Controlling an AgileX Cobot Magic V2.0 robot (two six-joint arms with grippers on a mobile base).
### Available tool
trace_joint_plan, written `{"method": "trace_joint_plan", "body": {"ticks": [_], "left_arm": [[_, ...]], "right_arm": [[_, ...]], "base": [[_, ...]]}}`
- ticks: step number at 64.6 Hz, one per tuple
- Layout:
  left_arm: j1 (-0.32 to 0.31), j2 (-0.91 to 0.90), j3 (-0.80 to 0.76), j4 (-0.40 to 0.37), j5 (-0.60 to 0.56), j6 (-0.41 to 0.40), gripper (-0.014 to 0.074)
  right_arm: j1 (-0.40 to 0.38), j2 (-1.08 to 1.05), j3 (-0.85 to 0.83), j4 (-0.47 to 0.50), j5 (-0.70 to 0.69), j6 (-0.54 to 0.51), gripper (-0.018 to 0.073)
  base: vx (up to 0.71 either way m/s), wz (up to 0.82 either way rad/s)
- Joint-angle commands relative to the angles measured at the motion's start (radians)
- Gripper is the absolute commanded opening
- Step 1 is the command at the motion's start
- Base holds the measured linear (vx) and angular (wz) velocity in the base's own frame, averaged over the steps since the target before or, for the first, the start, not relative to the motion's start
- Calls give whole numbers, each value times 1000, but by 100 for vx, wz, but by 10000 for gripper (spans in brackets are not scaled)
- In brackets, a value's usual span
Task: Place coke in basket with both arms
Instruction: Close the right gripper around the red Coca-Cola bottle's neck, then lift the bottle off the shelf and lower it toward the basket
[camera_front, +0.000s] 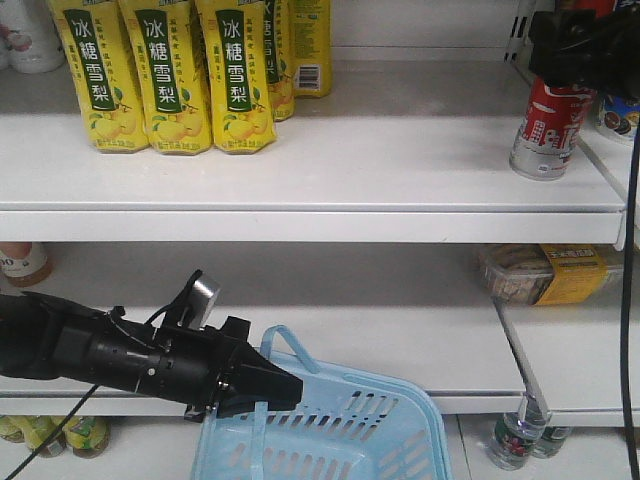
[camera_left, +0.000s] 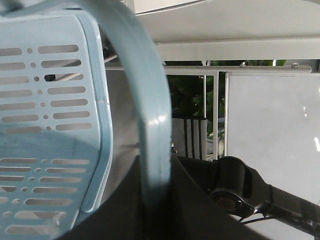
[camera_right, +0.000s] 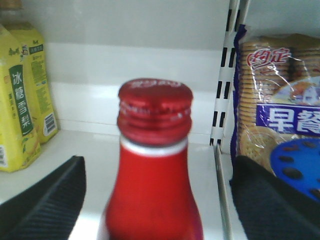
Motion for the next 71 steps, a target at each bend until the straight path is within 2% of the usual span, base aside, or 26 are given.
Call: {"method": "trace_joint_plan", "body": {"ticks": [1, 6, 14, 16, 31, 38, 50, 61, 71], "left_arm": [[-7, -52, -18, -76, 80, 14, -6], [-7, -52, -18, -76, 80, 14, -6], [-7, -52, -18, -76, 80, 14, -6], [-7, -52, -18, -76, 80, 14, -6], [-7, -52, -18, -76, 80, 14, -6], [-7, -52, -18, -76, 80, 14, -6], [-7, -52, -18, -76, 80, 14, -6], [-7, -52, -18, -76, 80, 14, -6], [-7, -52, -18, -76, 80, 14, -6]], "right_arm": [[2, -11, -60, -3, -101, 0, 497], [2, -13, -71, 0, -93, 23, 355], [2, -30, -71, 0, -43, 54, 34], [2, -34, -71, 0, -26, 57, -17], [4, -113, -44, -3, 83, 29, -9], [48, -178, -5, -10, 77, -17, -8], [204, -276, 25, -8, 106, -117, -8], [365, -351, 51, -8, 175, -118, -8], [453, -383, 92, 28, 288, -79, -6]], "base": [[0, 0], [0, 0], [0, 0], [0, 0], [0, 0], [0, 0], [0, 0], [0, 0], [0, 0]]}}
